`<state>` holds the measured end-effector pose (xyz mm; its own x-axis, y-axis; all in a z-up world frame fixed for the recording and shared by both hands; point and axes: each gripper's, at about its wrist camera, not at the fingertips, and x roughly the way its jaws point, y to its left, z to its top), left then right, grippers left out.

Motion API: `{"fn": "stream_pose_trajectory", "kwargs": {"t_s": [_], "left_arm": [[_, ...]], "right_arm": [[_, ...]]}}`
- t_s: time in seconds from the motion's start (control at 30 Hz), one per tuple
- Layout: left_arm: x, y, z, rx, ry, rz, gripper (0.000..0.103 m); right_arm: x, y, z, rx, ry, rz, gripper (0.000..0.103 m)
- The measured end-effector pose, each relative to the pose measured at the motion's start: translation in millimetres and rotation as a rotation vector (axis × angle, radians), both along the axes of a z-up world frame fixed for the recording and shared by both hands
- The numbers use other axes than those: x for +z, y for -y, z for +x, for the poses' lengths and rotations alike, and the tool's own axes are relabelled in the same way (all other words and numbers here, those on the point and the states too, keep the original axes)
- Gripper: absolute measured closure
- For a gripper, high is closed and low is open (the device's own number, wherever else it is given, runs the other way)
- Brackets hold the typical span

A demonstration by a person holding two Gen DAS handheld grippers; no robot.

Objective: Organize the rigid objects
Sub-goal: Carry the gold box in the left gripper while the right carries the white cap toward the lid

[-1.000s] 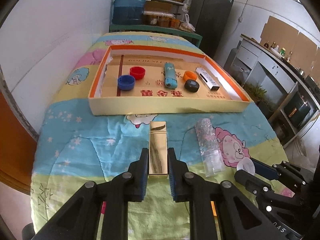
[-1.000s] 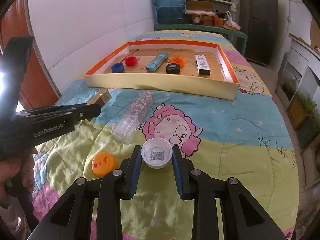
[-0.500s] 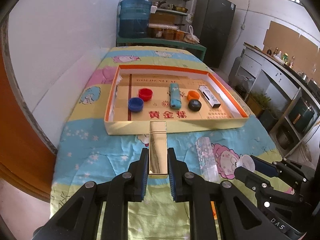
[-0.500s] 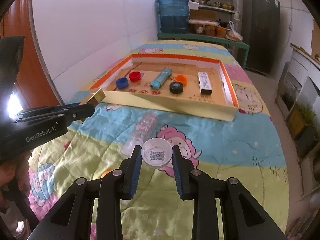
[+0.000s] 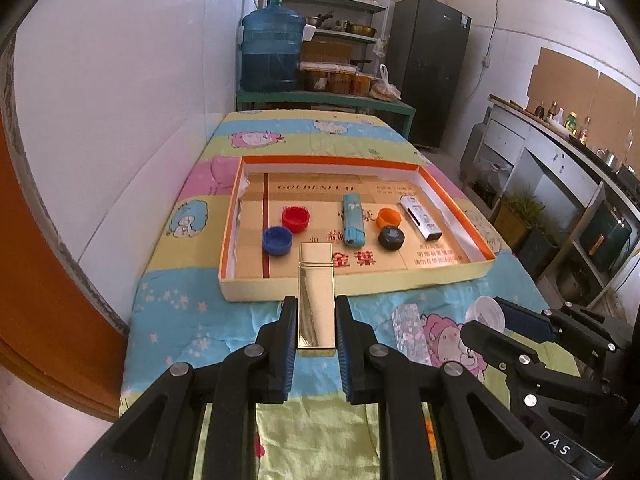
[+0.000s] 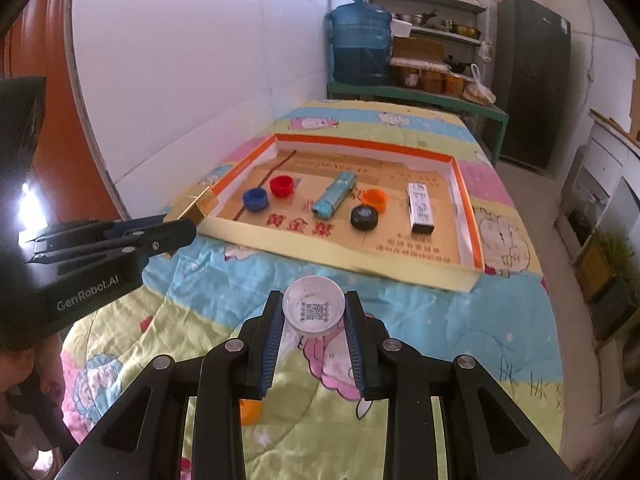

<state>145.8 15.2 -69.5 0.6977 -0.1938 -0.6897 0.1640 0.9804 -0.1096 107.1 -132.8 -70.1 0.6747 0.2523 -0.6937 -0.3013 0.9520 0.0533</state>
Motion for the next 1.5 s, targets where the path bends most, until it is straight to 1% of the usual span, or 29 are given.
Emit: {"fn": "stream_pose_trajectory", "kwargs": {"t_s": [0.23, 0.53, 1.07, 1.3, 1.5], "left_arm": [[7.0, 1.0, 12.2, -0.001, 0.015, -0.001, 0.085], [11.1, 3.5, 30.8, -0.001, 0.027, -0.003, 0.085], [8.4, 3.1, 67.5, -0.014, 0.006, 0.004, 0.085], [8.3, 10.4, 89.7, -0.028, 0.003, 0.03, 0.085], [6.6, 13.9, 105.0, -0.029, -0.002, 0.037, 0.085]], "right_arm": [[10.3, -1.8, 13.1, 0.006, 0.022, -0.004, 0.073], [11.7, 0.8, 33.5, 0.005, 0.023, 0.002, 0.073], [14.5, 17.0, 75.9, -0.016, 0.033, -0.007, 0.073], [14.7, 23.4, 98.6, -0.017, 0.027, -0.015, 0.073], [16.2, 26.6, 115.2, -0.015, 0.027, -0.022, 0.073]]}}
